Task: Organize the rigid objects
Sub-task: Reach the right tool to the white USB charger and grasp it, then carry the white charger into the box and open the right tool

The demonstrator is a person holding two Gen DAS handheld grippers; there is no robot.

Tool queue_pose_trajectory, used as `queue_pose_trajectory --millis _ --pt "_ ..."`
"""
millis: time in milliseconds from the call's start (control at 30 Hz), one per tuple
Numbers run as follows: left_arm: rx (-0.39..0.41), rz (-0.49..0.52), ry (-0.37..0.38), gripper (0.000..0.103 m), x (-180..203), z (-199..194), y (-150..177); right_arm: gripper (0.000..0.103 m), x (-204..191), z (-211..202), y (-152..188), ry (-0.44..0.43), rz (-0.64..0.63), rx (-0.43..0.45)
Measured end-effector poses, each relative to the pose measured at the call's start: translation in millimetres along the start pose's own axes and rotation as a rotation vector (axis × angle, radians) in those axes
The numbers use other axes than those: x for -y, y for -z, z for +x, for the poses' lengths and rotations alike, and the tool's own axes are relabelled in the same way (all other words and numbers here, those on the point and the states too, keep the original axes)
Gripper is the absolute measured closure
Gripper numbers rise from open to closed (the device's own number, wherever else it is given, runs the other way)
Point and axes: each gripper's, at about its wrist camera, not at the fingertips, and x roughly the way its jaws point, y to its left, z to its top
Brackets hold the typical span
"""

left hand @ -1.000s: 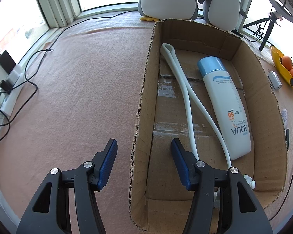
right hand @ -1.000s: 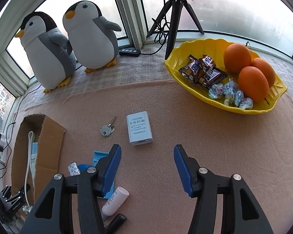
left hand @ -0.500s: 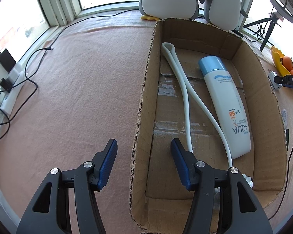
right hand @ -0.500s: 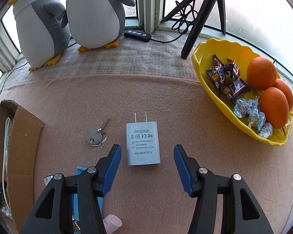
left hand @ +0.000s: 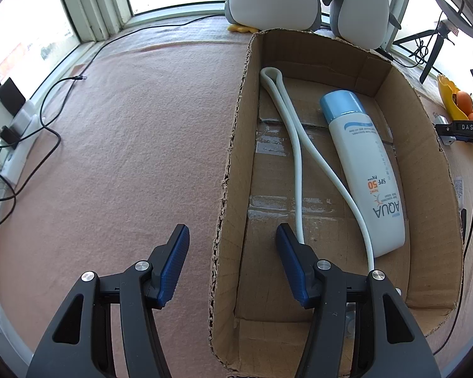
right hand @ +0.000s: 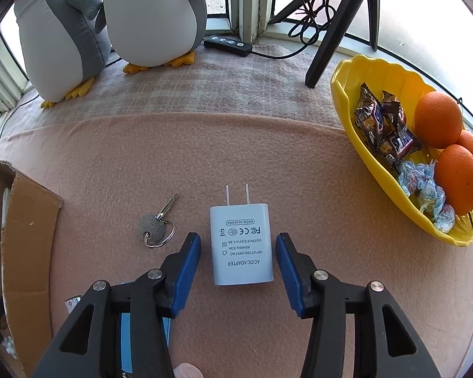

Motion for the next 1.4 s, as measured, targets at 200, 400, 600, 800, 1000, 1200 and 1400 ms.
queue_pose_trajectory --millis 200,400,600,800,1000,1200,1400 --pt "0.000 0.000 0.001 0.046 -0.2 0.3 0.0 0.070 -0.4 1.5 -2.7 0.003 -0.005 -0.003" --pt "0.002 -0.005 0.002 0.046 -1.0 0.0 0.1 0.071 0.5 1.8 -4.4 0.000 -0.007 -0.003" --pt "0.004 -0.006 0.006 0.046 -2.7 -0.7 0.8 0.071 7.8 -4.1 2.6 -0.003 0.023 0.011" --pt "0.007 -0.003 0.002 0.046 -2.2 -0.9 1.4 0.071 8.9 -26.8 12.5 -0.017 0.039 0.043" --pt "0.009 0.000 0.000 0.046 -0.9 -1.2 1.5 0.071 -19.4 -69.9 24.7 -0.077 -0.013 0.108" --pt "0.012 0.001 -0.002 0.046 -0.1 -1.6 1.1 0.071 -63.8 -105.4 35.8 -0.173 -0.090 0.156" --pt "0.013 0.001 -0.003 0.046 0.6 -1.7 1.0 0.071 -108.9 -121.9 43.5 -0.235 -0.170 0.182"
